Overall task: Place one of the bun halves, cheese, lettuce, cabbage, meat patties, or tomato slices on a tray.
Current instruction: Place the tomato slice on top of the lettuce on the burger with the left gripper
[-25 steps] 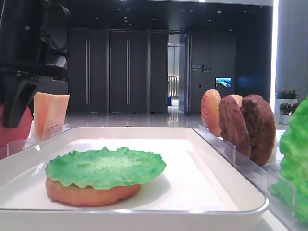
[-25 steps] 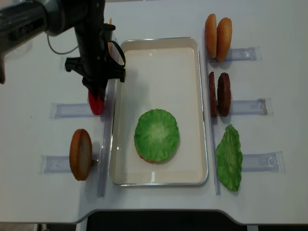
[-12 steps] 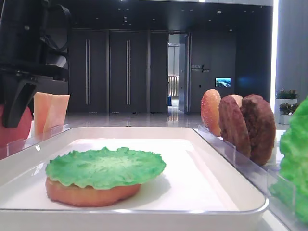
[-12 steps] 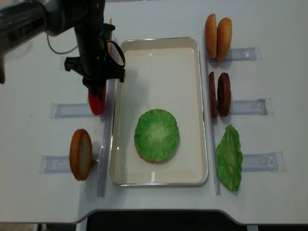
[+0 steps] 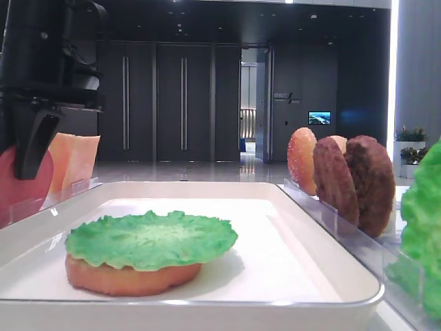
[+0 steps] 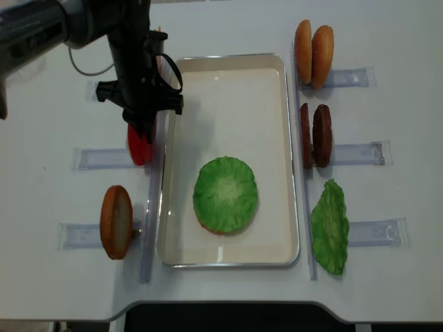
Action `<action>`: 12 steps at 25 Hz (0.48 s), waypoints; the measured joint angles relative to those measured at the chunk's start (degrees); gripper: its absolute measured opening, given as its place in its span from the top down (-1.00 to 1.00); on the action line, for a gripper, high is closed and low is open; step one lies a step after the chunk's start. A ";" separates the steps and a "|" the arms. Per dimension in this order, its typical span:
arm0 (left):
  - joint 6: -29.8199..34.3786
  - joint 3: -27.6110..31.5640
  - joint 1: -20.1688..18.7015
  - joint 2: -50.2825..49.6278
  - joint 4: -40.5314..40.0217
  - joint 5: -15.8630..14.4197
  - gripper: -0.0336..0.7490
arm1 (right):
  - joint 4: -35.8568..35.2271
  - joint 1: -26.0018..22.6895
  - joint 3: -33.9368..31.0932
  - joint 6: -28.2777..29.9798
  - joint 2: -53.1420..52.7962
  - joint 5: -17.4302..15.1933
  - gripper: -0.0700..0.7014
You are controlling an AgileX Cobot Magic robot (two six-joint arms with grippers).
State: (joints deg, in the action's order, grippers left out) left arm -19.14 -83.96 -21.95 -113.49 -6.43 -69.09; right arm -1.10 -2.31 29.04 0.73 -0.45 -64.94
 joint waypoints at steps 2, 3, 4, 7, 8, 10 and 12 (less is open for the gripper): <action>0.20 0.00 0.00 0.30 0.05 -0.06 0.78 | 0.00 0.00 0.00 0.00 0.00 0.00 -0.61; 0.25 0.00 0.00 0.71 0.05 -0.06 0.78 | 0.00 0.00 0.00 0.00 0.00 0.00 -0.61; 0.31 0.00 0.00 1.18 0.10 -0.06 0.78 | 0.00 0.01 0.00 0.00 0.00 0.00 -0.61; 0.47 0.00 0.00 2.84 0.35 -0.10 0.78 | 0.00 0.01 0.00 0.00 0.00 0.00 -0.61; 0.59 0.00 0.00 3.44 0.59 -0.17 0.78 | 0.00 0.01 0.00 0.00 0.00 0.00 -0.61; 1.04 0.00 0.00 4.49 1.46 -0.22 0.78 | 0.00 0.01 0.00 0.00 0.00 0.00 -0.61; 1.27 0.00 0.00 5.63 2.53 -0.22 0.78 | 0.00 0.01 0.00 0.00 0.00 0.00 -0.61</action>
State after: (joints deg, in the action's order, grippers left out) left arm -17.86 -83.96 -21.95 -107.86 -3.90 -69.31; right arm -1.10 -2.30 29.04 0.73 -0.45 -64.94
